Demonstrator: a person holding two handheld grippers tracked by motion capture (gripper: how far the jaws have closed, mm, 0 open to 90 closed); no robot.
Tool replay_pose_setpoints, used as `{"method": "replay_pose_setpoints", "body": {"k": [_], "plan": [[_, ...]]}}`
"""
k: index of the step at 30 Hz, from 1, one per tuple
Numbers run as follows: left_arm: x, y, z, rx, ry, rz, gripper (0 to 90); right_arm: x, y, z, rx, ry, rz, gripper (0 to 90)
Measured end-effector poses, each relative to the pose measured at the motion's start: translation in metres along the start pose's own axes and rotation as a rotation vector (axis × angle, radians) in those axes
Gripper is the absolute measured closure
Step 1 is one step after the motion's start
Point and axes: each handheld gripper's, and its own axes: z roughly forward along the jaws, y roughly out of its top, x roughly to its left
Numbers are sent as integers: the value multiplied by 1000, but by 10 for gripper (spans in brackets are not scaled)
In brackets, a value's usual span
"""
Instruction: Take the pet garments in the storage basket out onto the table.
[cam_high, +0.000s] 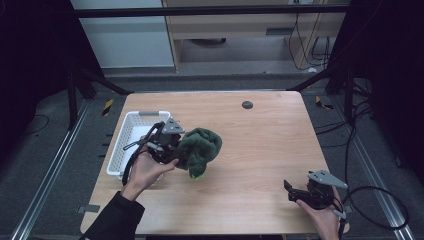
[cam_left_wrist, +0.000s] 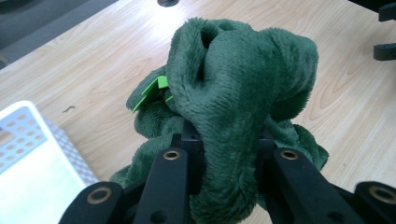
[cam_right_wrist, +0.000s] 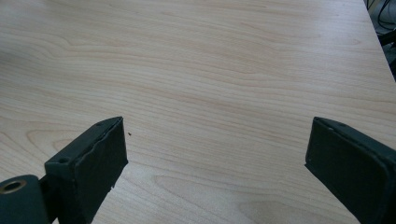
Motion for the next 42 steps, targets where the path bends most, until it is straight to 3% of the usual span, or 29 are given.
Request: {"method": "replay_pose_setpoints", "body": {"k": [19,42], "plan": [[-27,-2,44,72,-79,43,746,-1,0,0,-6,-6,-3,53],[-47,-17,90,140,-156,65,738,-1,0,0,-2,-3,0,54]]}}
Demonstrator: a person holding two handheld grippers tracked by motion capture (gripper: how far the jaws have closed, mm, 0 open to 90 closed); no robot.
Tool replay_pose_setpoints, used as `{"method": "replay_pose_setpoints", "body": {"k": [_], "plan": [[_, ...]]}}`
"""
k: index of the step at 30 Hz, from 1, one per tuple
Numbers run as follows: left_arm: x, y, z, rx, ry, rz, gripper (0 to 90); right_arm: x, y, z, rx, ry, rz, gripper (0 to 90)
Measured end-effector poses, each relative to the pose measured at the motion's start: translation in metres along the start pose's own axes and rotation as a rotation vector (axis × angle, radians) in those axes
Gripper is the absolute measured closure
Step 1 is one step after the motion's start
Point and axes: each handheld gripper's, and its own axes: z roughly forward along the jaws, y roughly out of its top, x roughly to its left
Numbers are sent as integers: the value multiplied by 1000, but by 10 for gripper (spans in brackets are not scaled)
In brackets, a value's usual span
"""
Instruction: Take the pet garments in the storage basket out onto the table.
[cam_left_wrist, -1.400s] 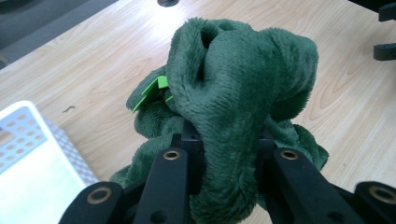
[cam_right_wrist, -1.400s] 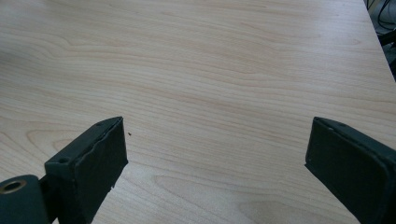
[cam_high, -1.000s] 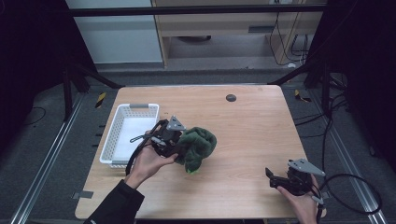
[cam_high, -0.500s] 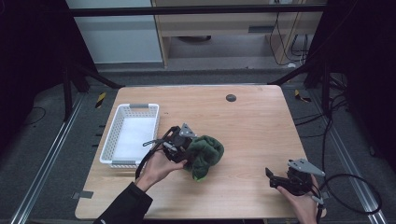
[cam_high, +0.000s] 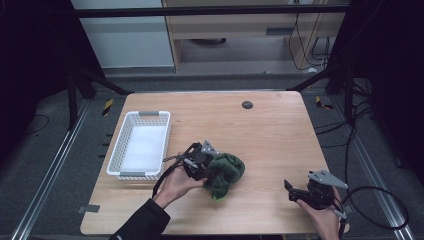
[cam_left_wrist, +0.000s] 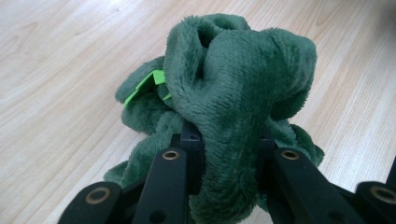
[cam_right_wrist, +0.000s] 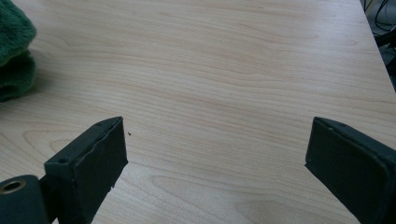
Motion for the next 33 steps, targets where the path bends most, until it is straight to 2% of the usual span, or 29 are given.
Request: {"method": "replay_pose_setpoints", "body": {"k": [6,13,29,33], "plan": [[0,-2,9,26,15,12,703,0,0,0,0,0,-2,53],[-1,-3,15,38,33,46,577,0,0,0,3,3,5,52],[0,-10,24,38,59,62,333,0,-1,1,6,2,-6,51],[-1,-10,21,20,54,67,276,0,-1,1,7,2,-6,50]]}}
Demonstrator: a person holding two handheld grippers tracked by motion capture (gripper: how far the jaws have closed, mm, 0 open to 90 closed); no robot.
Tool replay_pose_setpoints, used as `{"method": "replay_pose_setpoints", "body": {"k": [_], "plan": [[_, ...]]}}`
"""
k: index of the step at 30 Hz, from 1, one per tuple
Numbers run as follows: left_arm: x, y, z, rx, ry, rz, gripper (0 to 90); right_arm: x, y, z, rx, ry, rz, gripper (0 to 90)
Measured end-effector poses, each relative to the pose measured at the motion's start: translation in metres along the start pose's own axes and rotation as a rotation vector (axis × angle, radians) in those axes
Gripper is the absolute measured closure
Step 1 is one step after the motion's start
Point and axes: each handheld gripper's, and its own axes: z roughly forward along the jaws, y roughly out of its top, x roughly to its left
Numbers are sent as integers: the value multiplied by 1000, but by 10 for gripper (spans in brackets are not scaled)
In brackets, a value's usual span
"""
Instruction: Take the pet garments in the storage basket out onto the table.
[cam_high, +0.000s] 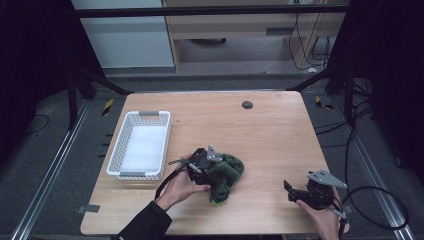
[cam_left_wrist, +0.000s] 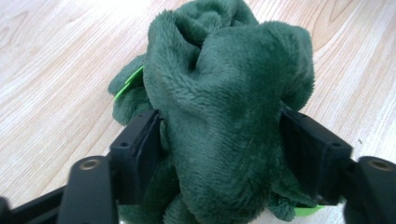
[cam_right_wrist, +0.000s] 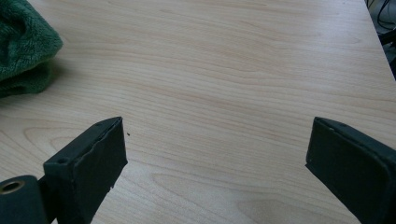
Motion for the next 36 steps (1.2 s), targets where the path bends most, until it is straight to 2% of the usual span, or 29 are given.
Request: {"method": "replay_pose_setpoints", "body": {"k": [7,15,23,27,36], "plan": [[-1,0,-12,-42,-1,7,213,0,0,0,-2,-2,-1,49],[-4,-3,-27,-128,-17,2,205,-1,0,0,-2,-4,0,49],[-2,-14,-41,-223,12,-40,212,0,0,0,-3,-6,2,49],[1,-27,-46,-277,30,-70,220,0,0,-1,-3,-2,13,49],[9,-53,-55,-335,61,-135,264,0,0,0,-2,-6,4,48]]}}
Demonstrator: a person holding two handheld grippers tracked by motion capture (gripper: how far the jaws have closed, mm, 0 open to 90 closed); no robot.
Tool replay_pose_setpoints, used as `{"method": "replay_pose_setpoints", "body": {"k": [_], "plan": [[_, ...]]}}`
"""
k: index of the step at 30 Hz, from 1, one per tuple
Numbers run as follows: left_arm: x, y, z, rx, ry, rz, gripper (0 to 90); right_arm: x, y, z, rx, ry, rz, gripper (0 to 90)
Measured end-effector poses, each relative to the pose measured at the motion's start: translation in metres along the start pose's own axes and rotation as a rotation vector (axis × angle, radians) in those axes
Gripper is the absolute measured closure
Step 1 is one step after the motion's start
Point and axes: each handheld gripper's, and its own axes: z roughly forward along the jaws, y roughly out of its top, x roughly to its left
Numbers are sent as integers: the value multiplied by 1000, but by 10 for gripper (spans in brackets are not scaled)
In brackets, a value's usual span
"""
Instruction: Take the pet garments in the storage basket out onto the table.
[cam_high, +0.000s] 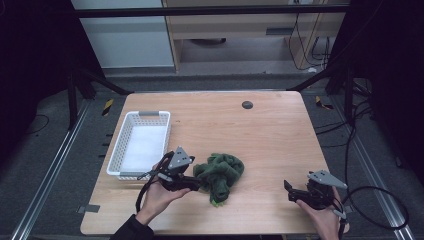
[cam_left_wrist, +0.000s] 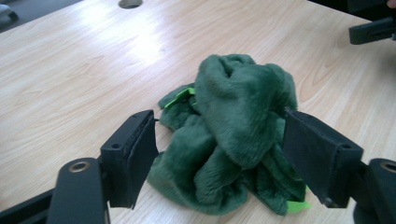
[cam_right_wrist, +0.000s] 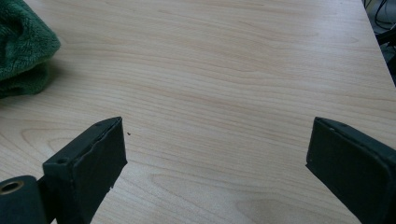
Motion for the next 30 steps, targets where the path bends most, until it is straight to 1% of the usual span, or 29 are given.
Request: {"method": "replay_pose_setpoints", "body": {"k": [2,6,7,10,12,14,17,19,22,26,28,30], "plan": [[2,-5,-3,-11,4,-13,277,0,0,0,-1,0,0,49],[6,-13,-9,-27,28,-31,306,0,0,0,2,1,-2,48],[6,-15,-10,-30,32,-35,314,1,0,0,4,4,4,48],[9,-21,-15,-49,48,-52,336,1,0,0,2,0,-2,48],[11,-26,-17,-54,58,-61,348,1,0,0,5,4,7,47],[13,-31,-20,-56,64,-74,357,1,-1,0,5,4,5,47],[15,-38,-26,-69,74,-94,372,2,-2,1,6,4,-6,47],[17,-42,-31,-78,85,-107,377,3,-2,1,11,9,-1,47],[19,-50,-37,-90,91,-123,382,3,-2,0,9,6,1,46],[21,-59,-42,-86,89,-137,385,3,-3,0,7,4,-9,45],[22,-65,-46,-91,91,-151,386,4,-3,0,8,7,-8,45],[22,-69,-48,-91,90,-152,386,4,-3,1,6,4,-15,45]]}}
